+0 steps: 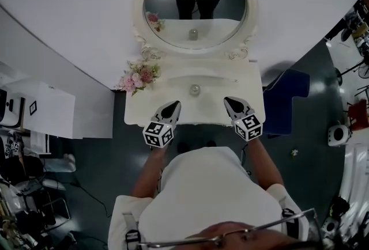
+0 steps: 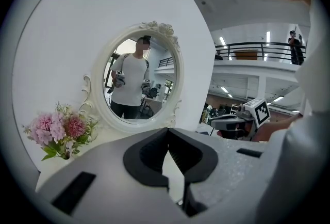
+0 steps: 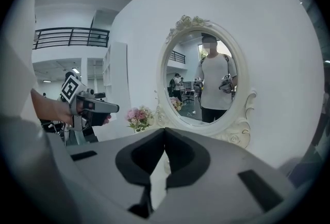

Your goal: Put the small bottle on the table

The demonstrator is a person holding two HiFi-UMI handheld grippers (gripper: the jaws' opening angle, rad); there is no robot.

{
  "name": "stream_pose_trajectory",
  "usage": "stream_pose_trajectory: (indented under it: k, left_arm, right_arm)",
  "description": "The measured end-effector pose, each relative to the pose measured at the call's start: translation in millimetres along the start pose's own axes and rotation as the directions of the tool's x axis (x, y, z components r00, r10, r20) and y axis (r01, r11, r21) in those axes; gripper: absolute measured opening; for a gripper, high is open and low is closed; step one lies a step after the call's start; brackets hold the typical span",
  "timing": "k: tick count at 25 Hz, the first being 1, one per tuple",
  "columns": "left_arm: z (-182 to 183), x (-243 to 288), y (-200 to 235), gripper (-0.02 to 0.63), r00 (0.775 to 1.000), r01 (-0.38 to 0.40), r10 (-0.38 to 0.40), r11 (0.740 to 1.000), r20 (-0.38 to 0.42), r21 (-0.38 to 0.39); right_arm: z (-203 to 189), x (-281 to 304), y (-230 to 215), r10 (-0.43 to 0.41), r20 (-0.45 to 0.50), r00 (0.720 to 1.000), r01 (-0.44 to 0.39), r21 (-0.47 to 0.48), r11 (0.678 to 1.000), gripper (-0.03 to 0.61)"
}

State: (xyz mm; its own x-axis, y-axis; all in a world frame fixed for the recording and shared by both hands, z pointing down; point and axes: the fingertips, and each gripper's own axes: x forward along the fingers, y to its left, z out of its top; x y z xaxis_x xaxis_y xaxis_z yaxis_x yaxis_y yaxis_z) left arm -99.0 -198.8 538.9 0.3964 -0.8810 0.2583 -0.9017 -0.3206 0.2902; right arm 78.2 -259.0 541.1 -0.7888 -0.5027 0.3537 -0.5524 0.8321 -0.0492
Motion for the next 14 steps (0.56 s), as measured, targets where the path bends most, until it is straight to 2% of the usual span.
stream_pose_trajectory:
  k: [14]
  left_arm:
    - [-1.6,2.5,4.8,0.003,1.000,-0.018,0.018,1.000,-0.007,-0.002]
  right_arm:
    - [-4.4,10.3,-2.8,0.006,-0.012,1.000,-0.007,-0.003,1.000,0.005]
